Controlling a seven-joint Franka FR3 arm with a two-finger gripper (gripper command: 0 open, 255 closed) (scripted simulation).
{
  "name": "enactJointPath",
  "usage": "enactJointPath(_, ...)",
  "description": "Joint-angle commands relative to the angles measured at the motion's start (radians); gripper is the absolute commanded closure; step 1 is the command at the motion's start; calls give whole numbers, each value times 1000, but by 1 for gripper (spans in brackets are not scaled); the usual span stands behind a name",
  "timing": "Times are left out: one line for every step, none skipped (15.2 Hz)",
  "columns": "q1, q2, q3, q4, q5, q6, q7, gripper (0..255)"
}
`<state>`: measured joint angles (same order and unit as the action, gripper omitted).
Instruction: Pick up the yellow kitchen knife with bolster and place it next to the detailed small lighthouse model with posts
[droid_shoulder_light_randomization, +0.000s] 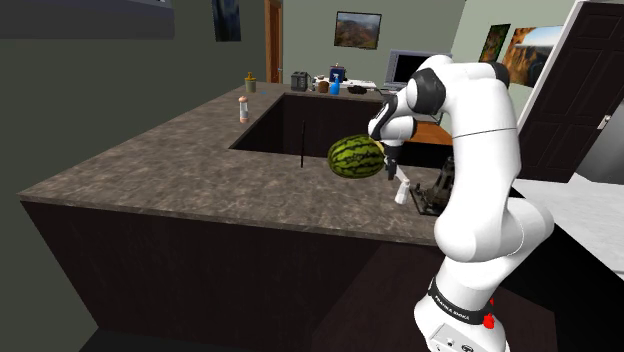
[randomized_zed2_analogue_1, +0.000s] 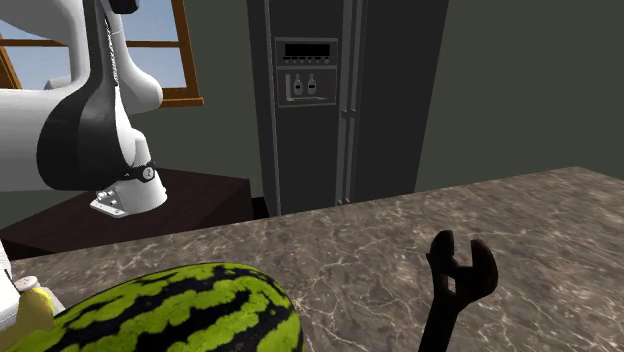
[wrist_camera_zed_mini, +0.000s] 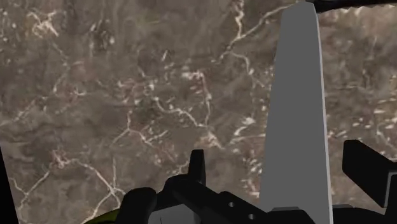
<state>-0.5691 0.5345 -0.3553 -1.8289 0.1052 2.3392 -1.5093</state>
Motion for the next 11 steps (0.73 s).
enactJointPath(10,-17,5,16,-8,-75,-2,0)
enactJointPath(16,-36,0,23,-15,-101,3,0)
enactJointPath(19,-50,-3,30,-20,-122,6,0)
enactJointPath(19,-50,-3,30,-20,-122,6,0)
enactJointPath(19,-50,-3,30,-20,-122,6,0)
enactJointPath(19,-50,-3,30,-20,-122,6,0)
enactJointPath(19,-50,-3,30,-20,-122,6,0)
enactJointPath(19,-50,-3,30,-20,-122,6,0)
enactJointPath(19,-50,-3,30,-20,-122,6,0)
enactJointPath(19,-50,-3,30,-20,-122,6,0)
enactJointPath(19,-50,-3,30,-20,-122,6,0)
